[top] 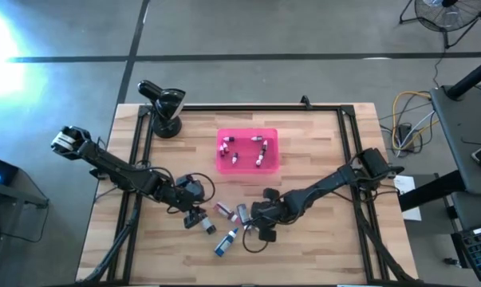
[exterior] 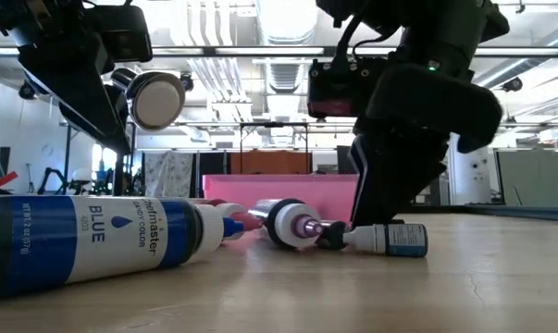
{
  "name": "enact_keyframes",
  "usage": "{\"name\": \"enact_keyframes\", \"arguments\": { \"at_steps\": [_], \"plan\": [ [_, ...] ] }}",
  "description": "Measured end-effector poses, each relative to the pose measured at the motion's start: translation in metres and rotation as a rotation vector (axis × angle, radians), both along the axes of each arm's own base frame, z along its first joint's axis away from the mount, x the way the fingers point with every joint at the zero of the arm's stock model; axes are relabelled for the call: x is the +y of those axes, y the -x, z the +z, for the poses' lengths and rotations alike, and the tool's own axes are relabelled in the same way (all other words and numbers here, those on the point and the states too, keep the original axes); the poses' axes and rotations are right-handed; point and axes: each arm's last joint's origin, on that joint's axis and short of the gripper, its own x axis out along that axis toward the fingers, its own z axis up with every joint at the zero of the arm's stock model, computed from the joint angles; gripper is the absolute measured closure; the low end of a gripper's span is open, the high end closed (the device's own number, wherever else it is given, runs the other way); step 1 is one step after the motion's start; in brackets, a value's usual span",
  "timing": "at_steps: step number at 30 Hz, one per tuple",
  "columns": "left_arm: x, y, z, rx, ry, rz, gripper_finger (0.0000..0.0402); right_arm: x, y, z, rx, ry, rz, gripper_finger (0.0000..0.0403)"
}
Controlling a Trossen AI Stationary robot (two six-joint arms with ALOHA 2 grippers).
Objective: Pick & Place food coloring
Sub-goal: Put the green food coloring bottle into the pink bin
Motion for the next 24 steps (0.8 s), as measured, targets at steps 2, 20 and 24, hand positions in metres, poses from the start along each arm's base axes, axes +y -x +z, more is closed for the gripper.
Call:
{"name": "enact_keyframes", "arguments": {
  "at_steps": [2, 20, 24],
  "plan": [
    [0.000, 0.000, 0.000, -0.005, -0.010, 0.009, 0.0219, 0.000, 0.000, 0.000, 0.000, -0.004, -0.011, 0.0317],
    [0.002, -0.001, 0.001, -0.027, -0.055, 0.055, 0.0219, -0.088, 0.020, 0.132, -0.310, 0.402, -0.357, 0.0310],
    [0.002, -0.001, 0.001, -0.034, -0.052, 0.076, 0.0219, -0.124, 0.028, 0.145, -0.305, 0.309, -0.418, 0.0294]
  ]
}}
